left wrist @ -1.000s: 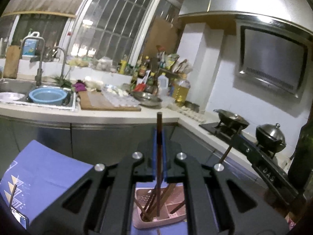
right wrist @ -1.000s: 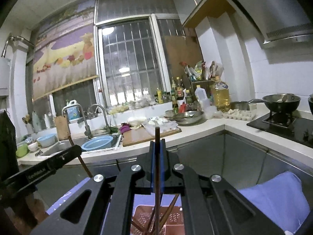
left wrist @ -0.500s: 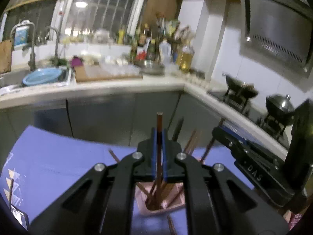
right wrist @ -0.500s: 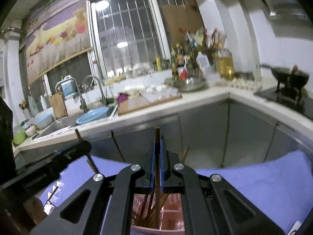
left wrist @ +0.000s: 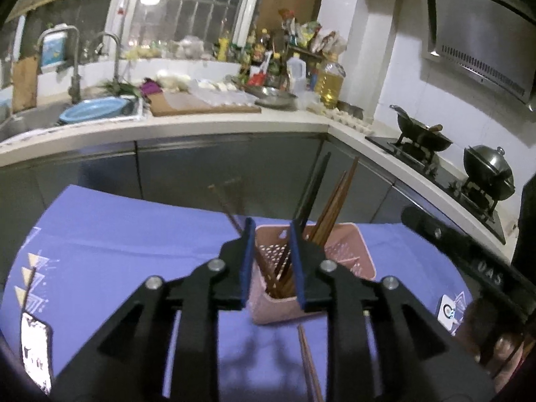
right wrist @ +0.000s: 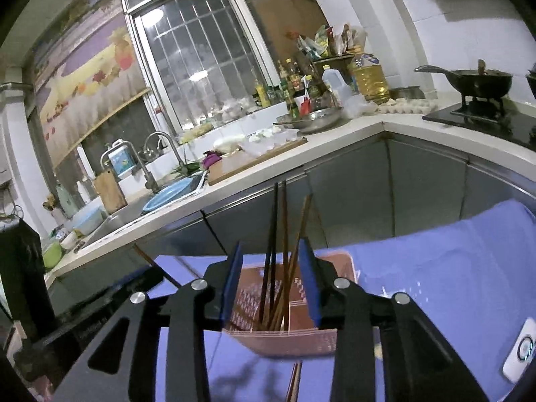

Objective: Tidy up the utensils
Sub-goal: 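Move both open tools back down to the last chopsticks, then grasp a brown chopstick with the left tool while the right tool grasps the last one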

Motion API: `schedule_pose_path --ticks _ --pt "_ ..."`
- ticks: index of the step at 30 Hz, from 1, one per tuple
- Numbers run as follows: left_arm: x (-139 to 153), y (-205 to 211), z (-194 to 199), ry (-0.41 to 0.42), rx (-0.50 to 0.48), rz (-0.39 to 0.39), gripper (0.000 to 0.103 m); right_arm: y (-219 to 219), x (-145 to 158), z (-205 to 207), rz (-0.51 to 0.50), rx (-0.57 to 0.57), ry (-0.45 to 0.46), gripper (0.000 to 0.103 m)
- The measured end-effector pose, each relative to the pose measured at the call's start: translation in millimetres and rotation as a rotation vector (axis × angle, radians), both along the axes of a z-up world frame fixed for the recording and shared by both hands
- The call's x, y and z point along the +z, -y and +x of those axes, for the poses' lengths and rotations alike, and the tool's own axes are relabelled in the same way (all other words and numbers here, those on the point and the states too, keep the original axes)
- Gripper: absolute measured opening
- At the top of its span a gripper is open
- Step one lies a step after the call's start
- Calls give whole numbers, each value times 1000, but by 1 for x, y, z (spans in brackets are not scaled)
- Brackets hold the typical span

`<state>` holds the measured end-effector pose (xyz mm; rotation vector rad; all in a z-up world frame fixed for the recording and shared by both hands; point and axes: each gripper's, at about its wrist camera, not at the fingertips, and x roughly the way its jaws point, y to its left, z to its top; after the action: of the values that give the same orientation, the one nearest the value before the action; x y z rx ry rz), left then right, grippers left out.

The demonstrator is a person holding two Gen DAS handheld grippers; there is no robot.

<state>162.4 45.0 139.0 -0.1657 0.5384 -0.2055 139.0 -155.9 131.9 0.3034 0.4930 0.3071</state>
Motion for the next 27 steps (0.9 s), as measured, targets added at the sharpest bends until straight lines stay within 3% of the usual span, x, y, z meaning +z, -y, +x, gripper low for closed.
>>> schedule_pose_path --ticks 7,11,13,20,25,27 --pt "-21 -9 -44 -7 10 25 25 -2 -68 -50 -12 9 -143 36" --pt "-53 -7 -66 -68 -31 43 25 -8 -116 -75 -33 41 -267 34" --pt "-77 1 -75 -125 -68 73 25 -14 -137 -87 -59 66 -327 27" --pt "-142 23 -92 -302 -175 96 25 -37 -161 -116 -136 129 -379 19" --pt "-158 31 -95 -361 -206 82 25 -44 -175 -123 -182 152 -412 18" --pt "-158 35 -94 -369 -216 77 25 -40 -177 -126 -184 143 -400 12"
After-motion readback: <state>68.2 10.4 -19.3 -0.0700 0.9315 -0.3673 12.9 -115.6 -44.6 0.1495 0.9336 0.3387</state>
